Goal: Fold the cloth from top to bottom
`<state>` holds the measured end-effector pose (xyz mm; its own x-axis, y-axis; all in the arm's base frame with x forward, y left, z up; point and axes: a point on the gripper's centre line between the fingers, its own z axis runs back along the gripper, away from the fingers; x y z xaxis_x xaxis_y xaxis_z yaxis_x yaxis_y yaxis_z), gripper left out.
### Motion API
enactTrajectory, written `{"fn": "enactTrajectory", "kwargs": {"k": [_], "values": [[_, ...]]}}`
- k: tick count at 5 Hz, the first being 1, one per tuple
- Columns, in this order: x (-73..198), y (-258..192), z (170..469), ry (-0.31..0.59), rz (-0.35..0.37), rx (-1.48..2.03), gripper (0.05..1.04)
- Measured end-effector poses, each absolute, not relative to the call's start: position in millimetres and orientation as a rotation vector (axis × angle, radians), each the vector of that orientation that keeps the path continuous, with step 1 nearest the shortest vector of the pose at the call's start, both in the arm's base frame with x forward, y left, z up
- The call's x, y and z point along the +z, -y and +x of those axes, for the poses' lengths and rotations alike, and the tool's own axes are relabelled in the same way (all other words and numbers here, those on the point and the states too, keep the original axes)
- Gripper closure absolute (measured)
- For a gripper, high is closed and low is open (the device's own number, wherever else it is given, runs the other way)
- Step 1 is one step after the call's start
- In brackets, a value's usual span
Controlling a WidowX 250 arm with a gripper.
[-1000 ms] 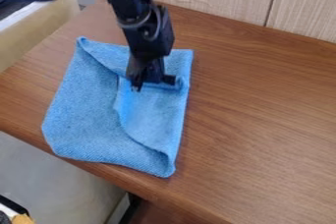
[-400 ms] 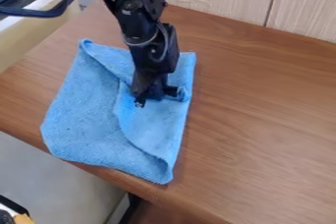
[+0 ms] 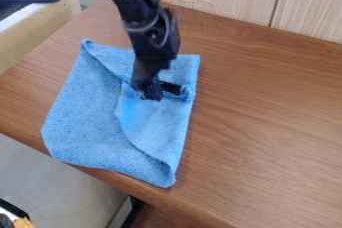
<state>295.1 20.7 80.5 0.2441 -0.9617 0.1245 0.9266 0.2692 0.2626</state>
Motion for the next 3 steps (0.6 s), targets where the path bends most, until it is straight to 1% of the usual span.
{"fn": "enactTrajectory", "kwargs": {"k": [1, 2, 3], "values": [[88, -23, 299, 0.263, 0.156, -1.291, 0.072], [122, -17, 307, 0.317, 0.188, -1.282, 0.079], [144, -15, 309, 0.351, 0.175, -1.281, 0.082]]}}
